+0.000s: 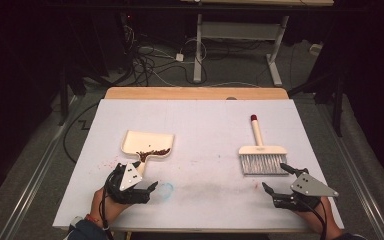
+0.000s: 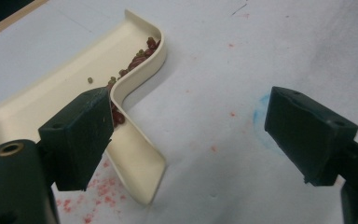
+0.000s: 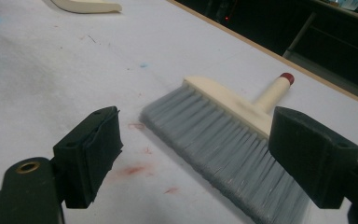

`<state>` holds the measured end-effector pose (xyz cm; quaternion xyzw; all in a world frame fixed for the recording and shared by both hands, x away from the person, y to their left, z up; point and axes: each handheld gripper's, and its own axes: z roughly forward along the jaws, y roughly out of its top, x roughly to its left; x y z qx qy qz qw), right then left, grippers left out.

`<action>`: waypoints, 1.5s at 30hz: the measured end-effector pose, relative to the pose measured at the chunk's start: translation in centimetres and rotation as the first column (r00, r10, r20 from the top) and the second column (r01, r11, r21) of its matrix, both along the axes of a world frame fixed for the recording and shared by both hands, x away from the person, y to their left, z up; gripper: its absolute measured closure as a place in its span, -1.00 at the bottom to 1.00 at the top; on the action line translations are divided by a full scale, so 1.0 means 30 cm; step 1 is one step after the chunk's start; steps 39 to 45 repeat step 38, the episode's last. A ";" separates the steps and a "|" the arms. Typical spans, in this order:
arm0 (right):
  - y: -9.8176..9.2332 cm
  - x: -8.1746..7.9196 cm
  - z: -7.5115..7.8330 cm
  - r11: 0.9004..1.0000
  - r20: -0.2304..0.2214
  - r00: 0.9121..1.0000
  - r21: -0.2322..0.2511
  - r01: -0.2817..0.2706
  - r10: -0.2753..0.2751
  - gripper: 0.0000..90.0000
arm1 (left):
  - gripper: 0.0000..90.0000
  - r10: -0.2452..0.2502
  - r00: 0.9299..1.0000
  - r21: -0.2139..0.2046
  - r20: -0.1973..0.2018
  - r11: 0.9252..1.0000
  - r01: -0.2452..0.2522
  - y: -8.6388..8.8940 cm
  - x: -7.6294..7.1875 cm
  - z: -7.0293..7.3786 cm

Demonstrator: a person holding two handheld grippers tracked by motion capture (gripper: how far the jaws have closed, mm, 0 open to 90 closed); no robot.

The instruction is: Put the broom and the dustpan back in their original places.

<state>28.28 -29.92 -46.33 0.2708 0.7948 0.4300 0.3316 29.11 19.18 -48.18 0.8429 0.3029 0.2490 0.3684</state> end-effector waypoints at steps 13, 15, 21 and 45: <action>0.019 -0.008 0.004 1.000 0.002 1.000 -0.015 -0.013 0.013 -0.60 | -0.66 -0.026 1.000 0.013 0.009 1.000 0.026 -0.004 -0.010 -0.002; 0.021 -0.007 0.001 1.000 -0.006 1.000 -0.023 -0.012 0.012 -0.60 | -0.66 -0.025 1.000 0.014 0.005 1.000 0.025 -0.004 -0.008 -0.003; 0.020 0.002 -0.003 1.000 -0.009 1.000 -0.020 -0.012 0.012 -0.60 | -0.66 -0.031 0.999 0.027 0.010 0.999 0.031 -0.010 -0.008 -0.003; 0.025 0.003 0.013 1.000 0.001 1.000 -0.015 -0.023 0.023 -0.61 | -0.66 0.012 0.999 0.009 0.033 1.000 -0.013 0.002 -0.021 0.010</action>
